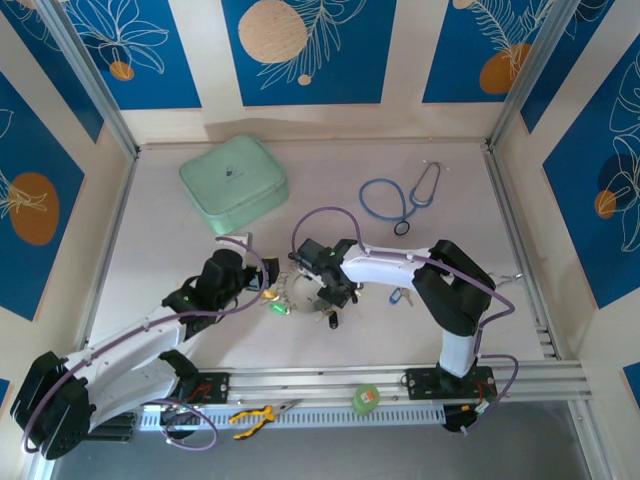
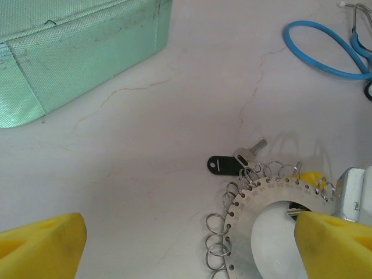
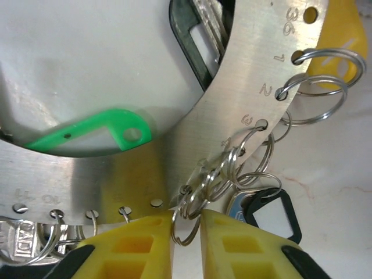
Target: Put the keys on the keyring
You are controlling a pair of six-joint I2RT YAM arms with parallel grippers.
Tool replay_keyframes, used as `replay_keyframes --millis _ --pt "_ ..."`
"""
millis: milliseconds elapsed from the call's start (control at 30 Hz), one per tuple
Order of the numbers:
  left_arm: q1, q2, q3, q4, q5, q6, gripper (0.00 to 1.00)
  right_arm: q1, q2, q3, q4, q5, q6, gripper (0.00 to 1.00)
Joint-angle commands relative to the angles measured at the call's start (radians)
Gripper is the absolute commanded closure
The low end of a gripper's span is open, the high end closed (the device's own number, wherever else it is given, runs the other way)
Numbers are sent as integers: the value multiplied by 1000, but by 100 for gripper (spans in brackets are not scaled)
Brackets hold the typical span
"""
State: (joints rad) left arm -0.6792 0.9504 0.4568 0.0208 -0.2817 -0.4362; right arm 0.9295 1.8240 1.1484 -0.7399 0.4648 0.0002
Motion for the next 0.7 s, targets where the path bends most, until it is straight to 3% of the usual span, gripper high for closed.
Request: replay_keyframes --millis 0,267,667 --pt "-1 2 28 4 -18 16 8 6 25 16 24 3 -28 85" --pt "-3 -9 20 20 5 45 9 10 0 23 11 -25 -35 98" --pt "-2 -56 -42 108 63 166 13 -10 -105 73 -56 -394 21 100"
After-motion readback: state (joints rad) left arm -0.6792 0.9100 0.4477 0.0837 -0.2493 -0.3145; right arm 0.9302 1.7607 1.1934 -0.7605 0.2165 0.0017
